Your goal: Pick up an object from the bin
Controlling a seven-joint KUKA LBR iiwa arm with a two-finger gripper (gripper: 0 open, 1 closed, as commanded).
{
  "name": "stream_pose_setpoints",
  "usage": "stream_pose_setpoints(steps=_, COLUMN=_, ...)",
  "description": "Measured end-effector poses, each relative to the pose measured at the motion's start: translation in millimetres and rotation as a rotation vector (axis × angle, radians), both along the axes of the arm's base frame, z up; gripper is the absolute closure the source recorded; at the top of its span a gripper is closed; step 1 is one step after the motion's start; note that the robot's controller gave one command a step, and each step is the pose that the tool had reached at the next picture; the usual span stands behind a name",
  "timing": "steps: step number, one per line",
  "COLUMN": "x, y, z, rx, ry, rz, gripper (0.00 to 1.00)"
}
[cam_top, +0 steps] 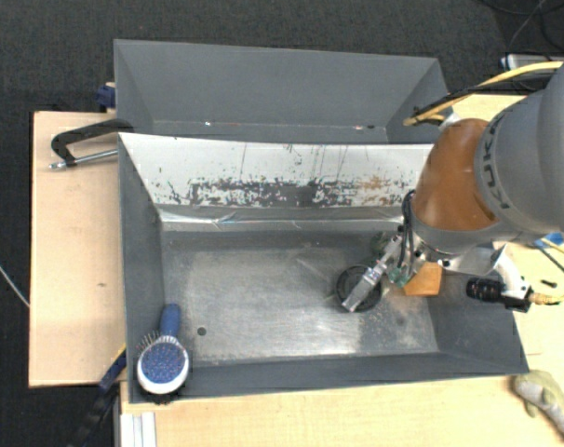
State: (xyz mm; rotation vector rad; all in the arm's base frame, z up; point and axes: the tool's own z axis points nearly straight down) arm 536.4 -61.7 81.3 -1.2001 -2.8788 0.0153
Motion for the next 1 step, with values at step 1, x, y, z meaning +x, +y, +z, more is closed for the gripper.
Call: stream_pose_setpoints(steps=1, x=-2.6, y=23.8, z=0.3, rx=-0.014, ry=-0.038, rz=-0.085, gripper=0.00)
